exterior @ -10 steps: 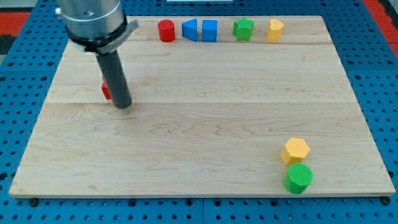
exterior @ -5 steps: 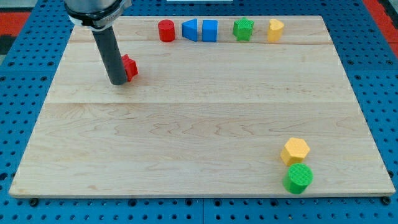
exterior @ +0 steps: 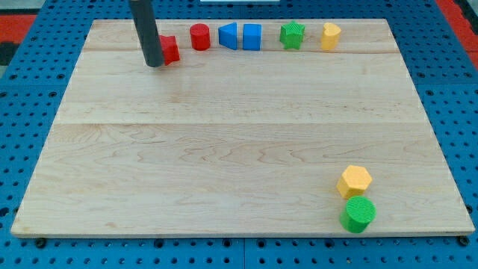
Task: Move red star parallel left to red circle
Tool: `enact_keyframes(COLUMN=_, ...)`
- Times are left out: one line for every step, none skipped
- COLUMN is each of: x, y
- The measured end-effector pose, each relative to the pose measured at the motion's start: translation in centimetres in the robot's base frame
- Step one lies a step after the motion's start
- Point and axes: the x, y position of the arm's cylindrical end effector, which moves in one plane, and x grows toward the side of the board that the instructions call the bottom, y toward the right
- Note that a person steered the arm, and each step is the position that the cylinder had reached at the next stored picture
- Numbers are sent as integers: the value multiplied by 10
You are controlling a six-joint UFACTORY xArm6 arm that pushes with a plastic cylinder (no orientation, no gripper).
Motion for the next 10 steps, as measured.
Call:
enact_keyframes(x=12, y=13)
enact_keyframes(x=5, y=14)
enact_keyframes(x=-14, y=14)
enact_keyframes(x=-21, y=19)
enact_keyframes(x=-25, y=20)
enact_keyframes(x=-39, y=20)
enact_keyframes(x=-44, y=20)
enact_keyframes(x=-4, y=10)
enact_keyframes(x=1, y=-33)
enact_keyframes(x=-21, y=-29)
